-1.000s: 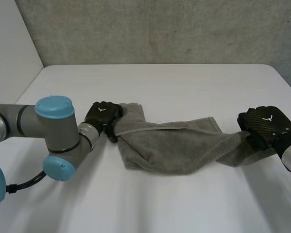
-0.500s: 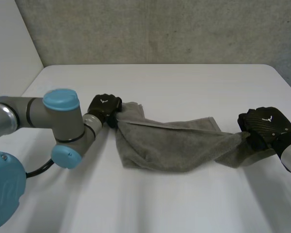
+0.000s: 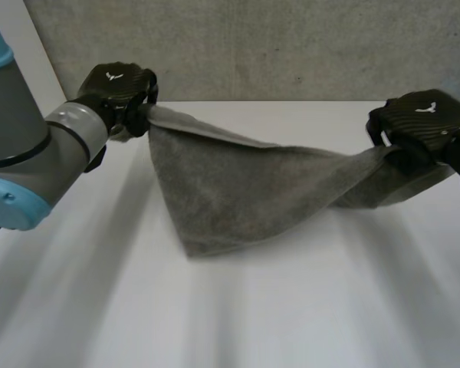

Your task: Fold the towel.

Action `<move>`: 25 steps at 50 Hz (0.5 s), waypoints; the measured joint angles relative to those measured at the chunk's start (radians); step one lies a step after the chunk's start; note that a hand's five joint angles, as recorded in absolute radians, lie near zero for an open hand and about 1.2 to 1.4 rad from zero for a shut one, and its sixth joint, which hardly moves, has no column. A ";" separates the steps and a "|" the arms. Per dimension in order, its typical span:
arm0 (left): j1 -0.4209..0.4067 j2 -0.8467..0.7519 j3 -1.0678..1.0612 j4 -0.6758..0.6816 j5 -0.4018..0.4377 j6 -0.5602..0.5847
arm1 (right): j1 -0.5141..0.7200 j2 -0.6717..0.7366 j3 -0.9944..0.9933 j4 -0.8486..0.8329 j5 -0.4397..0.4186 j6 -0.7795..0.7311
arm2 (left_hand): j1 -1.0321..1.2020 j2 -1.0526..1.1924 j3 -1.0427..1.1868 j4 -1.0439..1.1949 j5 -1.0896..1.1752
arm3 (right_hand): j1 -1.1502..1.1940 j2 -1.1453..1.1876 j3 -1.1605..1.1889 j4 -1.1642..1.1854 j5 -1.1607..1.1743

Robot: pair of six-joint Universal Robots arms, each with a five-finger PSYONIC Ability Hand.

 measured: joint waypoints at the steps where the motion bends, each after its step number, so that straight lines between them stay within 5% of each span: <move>1: 0.008 0.007 -0.005 -0.024 0.000 0.005 | 0.010 0.024 -0.028 0.039 0.000 -0.020 | 0.000 0.000 0.000 0.000 0.000 | 0.000 0.000 0.000 0.000 0.000; 10: 0.062 -0.022 -0.008 -0.127 -0.003 0.111 | 0.107 0.234 -0.194 0.177 0.039 -0.208 | 0.000 -0.002 -0.024 -0.008 0.000 | 0.000 0.000 0.000 0.000 0.000; 18: 0.067 -0.192 0.205 -0.139 -0.035 0.256 | 0.216 0.486 -0.467 0.170 0.180 -0.234 | 0.000 -0.003 -0.039 -0.014 0.000 | 0.000 0.000 0.000 0.000 0.000; 25: 0.064 -0.296 0.606 -0.127 -0.113 0.209 | 0.302 0.552 -0.738 -0.161 0.346 -0.174 | 0.000 -0.001 -0.038 -0.014 0.000 | 0.001 0.000 0.000 0.000 0.000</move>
